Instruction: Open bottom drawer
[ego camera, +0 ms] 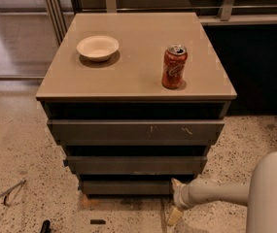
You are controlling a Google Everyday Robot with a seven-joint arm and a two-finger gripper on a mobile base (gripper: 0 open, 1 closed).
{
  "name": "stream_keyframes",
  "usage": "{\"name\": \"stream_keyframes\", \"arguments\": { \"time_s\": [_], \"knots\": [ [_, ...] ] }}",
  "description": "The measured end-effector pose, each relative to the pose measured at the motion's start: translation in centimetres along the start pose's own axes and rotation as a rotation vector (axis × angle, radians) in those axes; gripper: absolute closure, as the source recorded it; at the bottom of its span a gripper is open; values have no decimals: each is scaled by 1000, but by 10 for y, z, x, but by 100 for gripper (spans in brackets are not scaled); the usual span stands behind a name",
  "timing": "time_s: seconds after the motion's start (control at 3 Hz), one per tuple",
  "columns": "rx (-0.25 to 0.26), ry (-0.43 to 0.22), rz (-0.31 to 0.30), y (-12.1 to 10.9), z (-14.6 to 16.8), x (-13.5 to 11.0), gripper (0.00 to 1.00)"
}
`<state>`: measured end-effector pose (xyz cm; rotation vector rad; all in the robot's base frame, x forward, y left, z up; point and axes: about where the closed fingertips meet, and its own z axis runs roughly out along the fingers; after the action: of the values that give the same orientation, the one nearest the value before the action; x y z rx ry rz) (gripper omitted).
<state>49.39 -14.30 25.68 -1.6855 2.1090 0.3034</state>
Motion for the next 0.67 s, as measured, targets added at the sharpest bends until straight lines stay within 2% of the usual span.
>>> {"name": "stream_keyframes", "arguments": {
  "time_s": [0.67],
  "knots": [
    [-15, -80, 13, -10, 41, 11, 0]
  ]
}}
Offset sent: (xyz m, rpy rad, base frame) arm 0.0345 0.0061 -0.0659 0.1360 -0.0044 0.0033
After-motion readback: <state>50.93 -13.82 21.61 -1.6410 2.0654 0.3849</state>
